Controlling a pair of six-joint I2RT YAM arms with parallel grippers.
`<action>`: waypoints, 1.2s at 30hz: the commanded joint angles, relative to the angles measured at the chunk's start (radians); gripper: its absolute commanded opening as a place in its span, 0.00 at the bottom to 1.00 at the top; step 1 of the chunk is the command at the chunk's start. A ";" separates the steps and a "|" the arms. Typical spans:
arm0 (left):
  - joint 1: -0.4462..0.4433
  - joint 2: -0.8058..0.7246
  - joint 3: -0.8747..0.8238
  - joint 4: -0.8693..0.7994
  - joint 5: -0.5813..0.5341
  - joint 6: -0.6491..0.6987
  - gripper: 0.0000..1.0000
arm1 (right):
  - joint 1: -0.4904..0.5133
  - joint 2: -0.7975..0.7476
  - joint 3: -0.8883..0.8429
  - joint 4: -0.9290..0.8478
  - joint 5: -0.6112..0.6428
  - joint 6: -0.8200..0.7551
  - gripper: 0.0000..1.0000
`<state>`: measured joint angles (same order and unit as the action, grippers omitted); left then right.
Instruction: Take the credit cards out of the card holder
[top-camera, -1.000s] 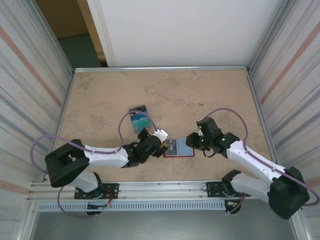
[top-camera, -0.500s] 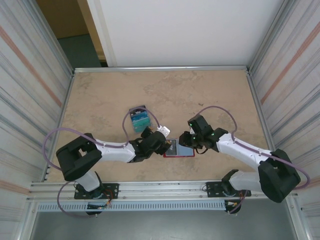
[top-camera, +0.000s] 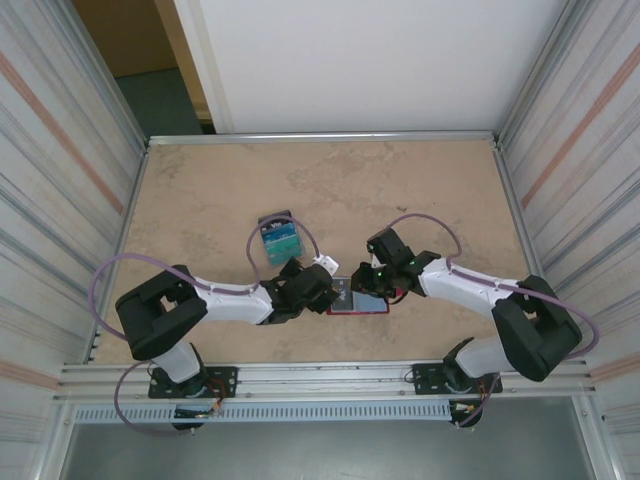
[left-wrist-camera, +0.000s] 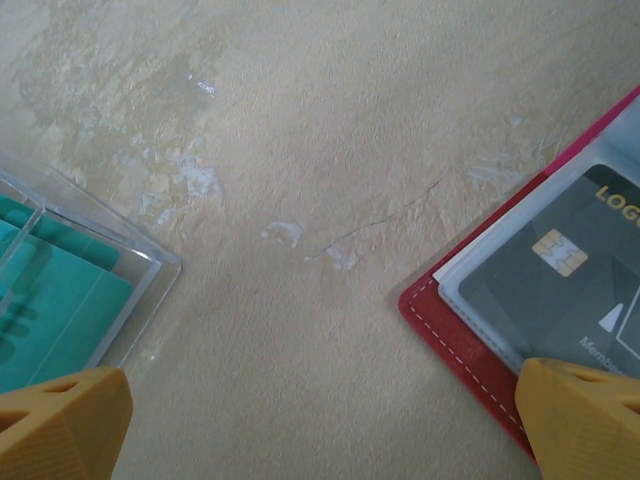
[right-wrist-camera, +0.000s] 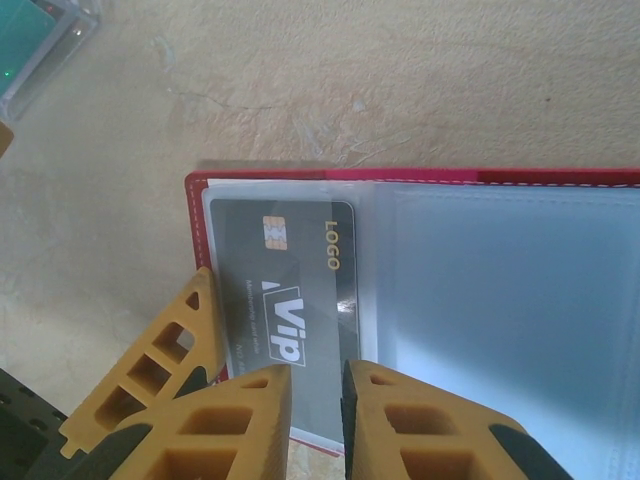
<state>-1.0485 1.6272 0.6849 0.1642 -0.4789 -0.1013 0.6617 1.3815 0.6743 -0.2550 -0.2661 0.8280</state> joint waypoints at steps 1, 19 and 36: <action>-0.005 0.008 -0.008 -0.022 -0.007 -0.028 0.99 | 0.006 0.023 0.016 0.023 -0.035 0.028 0.20; -0.041 0.058 0.040 -0.125 -0.061 -0.020 0.99 | -0.010 0.101 -0.023 0.064 -0.056 0.051 0.19; -0.056 0.083 0.065 -0.170 -0.079 -0.020 0.99 | -0.069 0.100 -0.142 0.275 -0.211 0.075 0.16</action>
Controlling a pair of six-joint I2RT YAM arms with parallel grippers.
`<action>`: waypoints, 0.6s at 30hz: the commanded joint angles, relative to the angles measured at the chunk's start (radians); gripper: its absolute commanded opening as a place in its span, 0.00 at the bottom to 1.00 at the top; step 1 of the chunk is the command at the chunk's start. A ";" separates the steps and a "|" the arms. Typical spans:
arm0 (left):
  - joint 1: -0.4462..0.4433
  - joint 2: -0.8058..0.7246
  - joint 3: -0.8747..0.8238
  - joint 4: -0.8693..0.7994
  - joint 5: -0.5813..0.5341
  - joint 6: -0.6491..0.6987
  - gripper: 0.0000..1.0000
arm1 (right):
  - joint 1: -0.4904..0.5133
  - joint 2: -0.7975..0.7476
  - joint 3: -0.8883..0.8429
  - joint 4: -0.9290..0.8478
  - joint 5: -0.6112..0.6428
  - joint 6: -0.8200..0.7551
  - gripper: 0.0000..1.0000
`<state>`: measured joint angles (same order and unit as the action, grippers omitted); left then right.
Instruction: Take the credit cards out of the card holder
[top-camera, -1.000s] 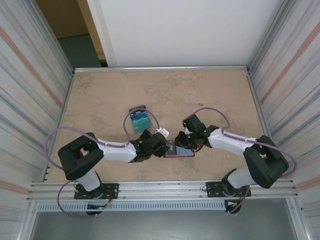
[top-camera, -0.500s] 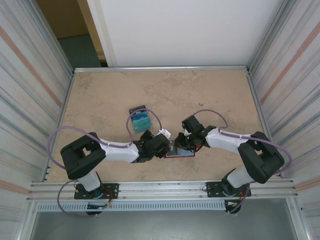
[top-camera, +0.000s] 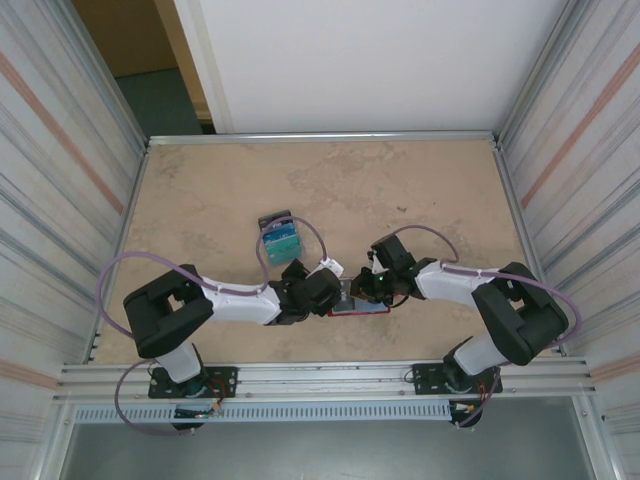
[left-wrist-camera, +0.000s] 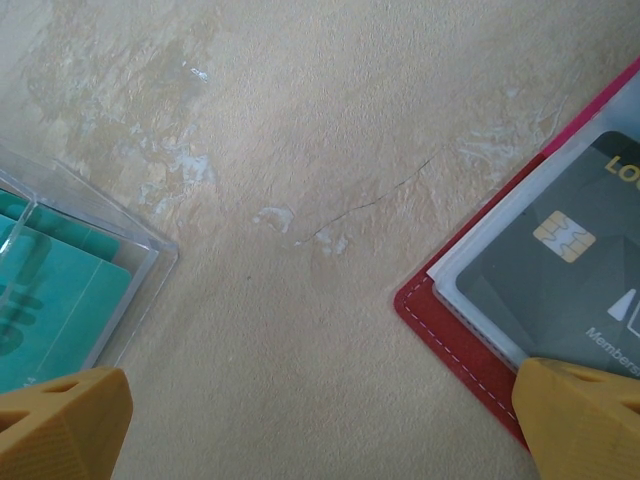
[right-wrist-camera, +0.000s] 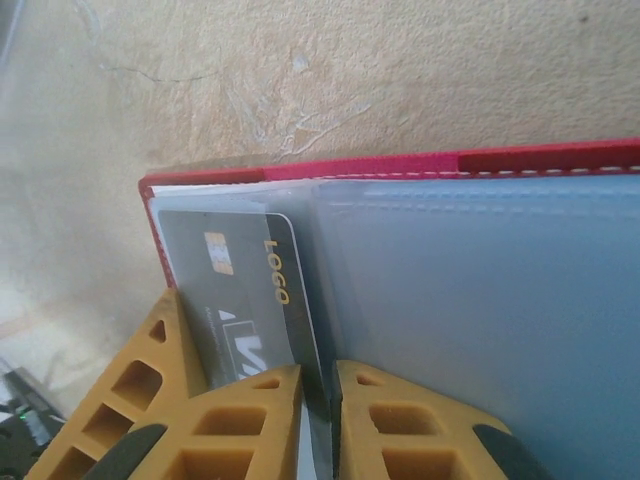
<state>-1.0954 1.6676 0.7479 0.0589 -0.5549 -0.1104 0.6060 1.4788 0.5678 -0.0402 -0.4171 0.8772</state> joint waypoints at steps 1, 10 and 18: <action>-0.009 0.042 0.002 -0.066 -0.005 -0.012 0.99 | -0.017 -0.002 -0.043 0.075 -0.069 0.028 0.16; -0.011 0.049 0.004 -0.072 -0.002 -0.012 0.99 | -0.046 -0.042 -0.092 0.153 -0.109 0.028 0.14; -0.011 0.056 0.009 -0.079 -0.001 -0.014 0.99 | -0.061 -0.103 -0.118 0.163 -0.123 0.010 0.09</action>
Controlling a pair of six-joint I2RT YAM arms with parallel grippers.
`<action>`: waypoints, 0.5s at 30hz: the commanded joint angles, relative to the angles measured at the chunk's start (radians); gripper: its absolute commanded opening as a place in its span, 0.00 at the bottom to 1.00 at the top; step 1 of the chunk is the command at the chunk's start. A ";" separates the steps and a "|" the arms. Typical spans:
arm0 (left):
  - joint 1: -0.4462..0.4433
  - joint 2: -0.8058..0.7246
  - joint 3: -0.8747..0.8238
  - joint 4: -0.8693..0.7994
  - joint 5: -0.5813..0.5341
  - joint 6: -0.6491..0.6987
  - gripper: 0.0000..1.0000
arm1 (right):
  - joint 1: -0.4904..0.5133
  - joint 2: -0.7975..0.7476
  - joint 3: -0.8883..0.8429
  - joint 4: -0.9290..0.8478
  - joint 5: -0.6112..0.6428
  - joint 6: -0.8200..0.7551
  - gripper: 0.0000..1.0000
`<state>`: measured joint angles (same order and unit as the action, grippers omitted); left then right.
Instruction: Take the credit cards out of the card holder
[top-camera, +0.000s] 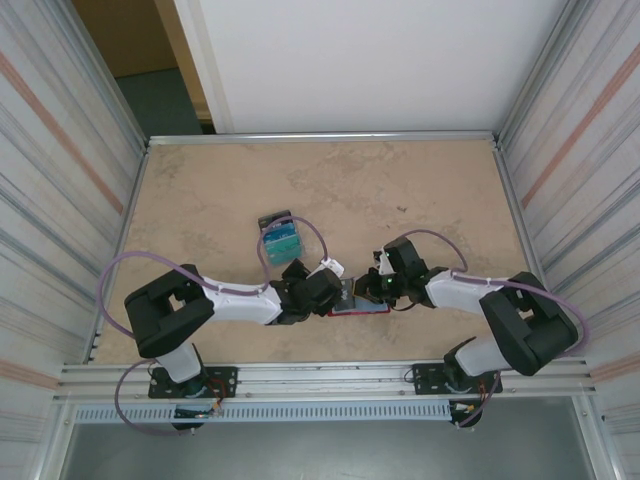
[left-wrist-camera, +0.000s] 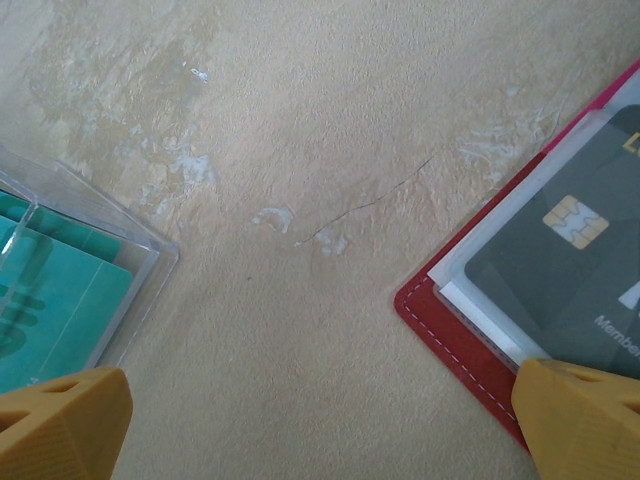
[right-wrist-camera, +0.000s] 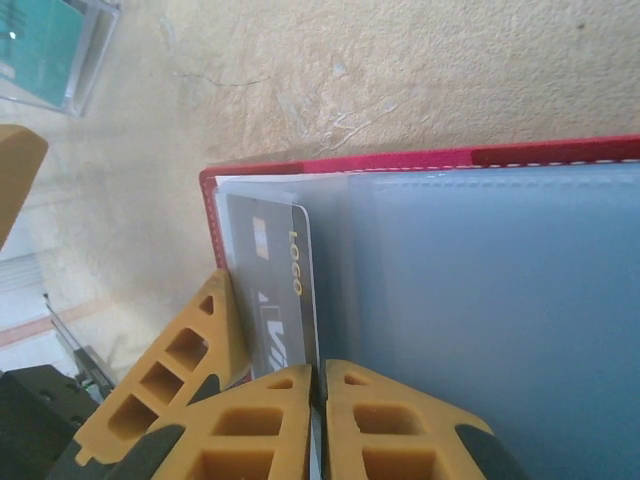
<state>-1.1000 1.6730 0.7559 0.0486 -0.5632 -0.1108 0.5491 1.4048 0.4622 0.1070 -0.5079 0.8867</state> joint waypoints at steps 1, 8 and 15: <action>-0.007 0.052 0.001 -0.069 0.005 -0.014 0.99 | -0.006 -0.028 -0.012 0.016 -0.035 -0.003 0.09; -0.007 0.052 0.008 -0.072 0.005 -0.012 0.99 | -0.005 -0.013 -0.017 0.016 -0.031 -0.014 0.04; -0.008 0.049 0.006 -0.074 0.005 -0.011 0.99 | -0.032 -0.011 -0.001 -0.070 0.006 -0.062 0.02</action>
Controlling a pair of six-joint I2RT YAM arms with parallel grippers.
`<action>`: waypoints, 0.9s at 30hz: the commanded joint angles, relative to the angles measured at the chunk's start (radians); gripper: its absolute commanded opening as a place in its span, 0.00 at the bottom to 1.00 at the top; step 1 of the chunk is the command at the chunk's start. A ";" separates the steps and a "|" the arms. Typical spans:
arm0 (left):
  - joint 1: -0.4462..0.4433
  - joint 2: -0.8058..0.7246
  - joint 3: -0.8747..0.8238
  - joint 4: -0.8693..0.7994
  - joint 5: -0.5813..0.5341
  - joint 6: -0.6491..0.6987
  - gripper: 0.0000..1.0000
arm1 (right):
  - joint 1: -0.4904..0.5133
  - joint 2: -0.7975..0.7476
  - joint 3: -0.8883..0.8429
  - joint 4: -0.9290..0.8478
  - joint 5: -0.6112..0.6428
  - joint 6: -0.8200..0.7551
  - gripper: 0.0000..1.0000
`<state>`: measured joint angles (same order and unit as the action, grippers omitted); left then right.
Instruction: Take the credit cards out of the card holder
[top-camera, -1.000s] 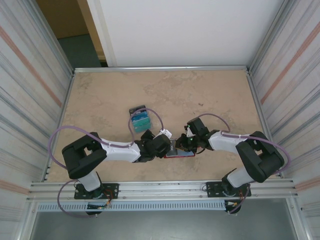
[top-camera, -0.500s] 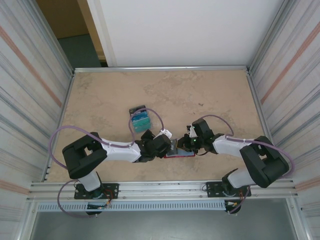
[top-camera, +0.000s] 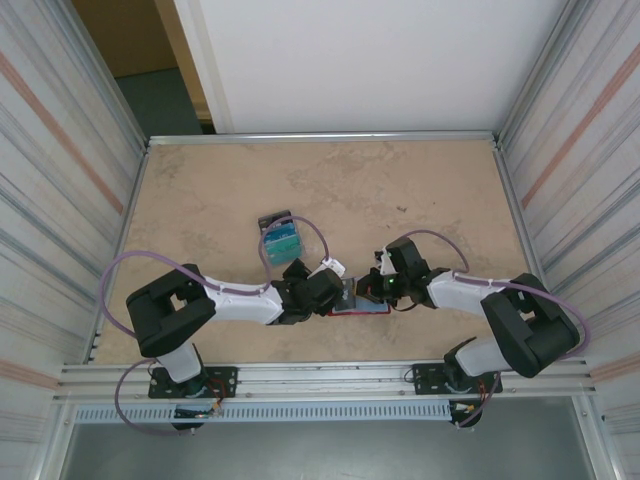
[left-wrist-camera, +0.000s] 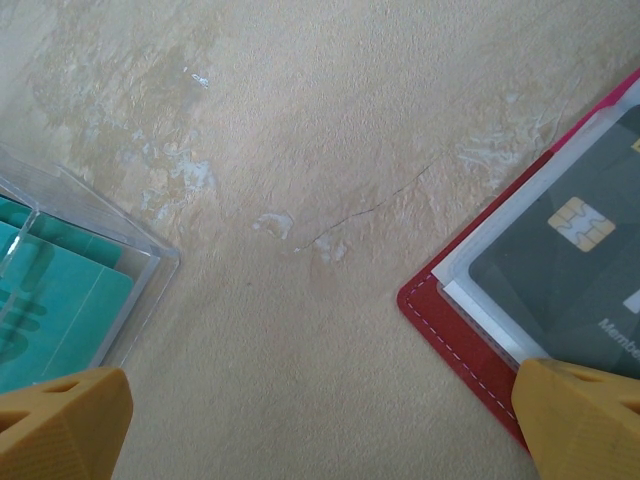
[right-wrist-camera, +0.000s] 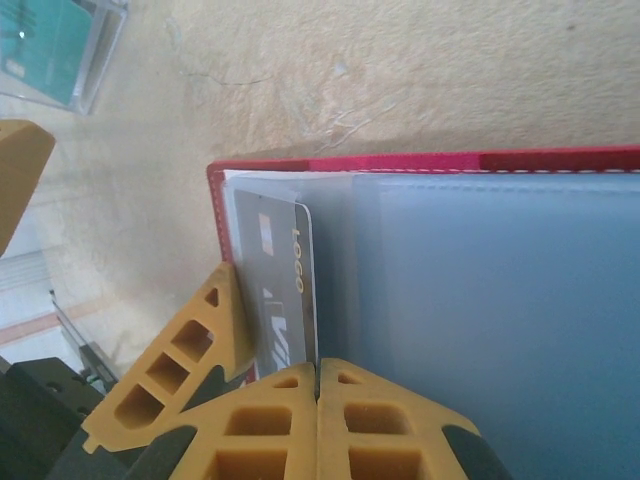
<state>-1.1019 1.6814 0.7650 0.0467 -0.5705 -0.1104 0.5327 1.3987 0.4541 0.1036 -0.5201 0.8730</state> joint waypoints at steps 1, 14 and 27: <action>-0.004 0.041 -0.002 -0.071 0.012 -0.010 0.99 | -0.018 -0.002 0.010 -0.080 0.024 -0.060 0.02; -0.005 0.028 -0.003 -0.075 0.005 -0.008 0.99 | -0.042 0.023 0.041 -0.171 0.069 -0.105 0.00; -0.012 -0.059 0.030 -0.100 0.008 0.022 0.99 | -0.043 0.012 0.054 -0.212 0.096 -0.121 0.00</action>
<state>-1.1046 1.6608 0.7727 0.0032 -0.5663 -0.1055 0.4976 1.4128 0.4961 -0.0387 -0.4747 0.7742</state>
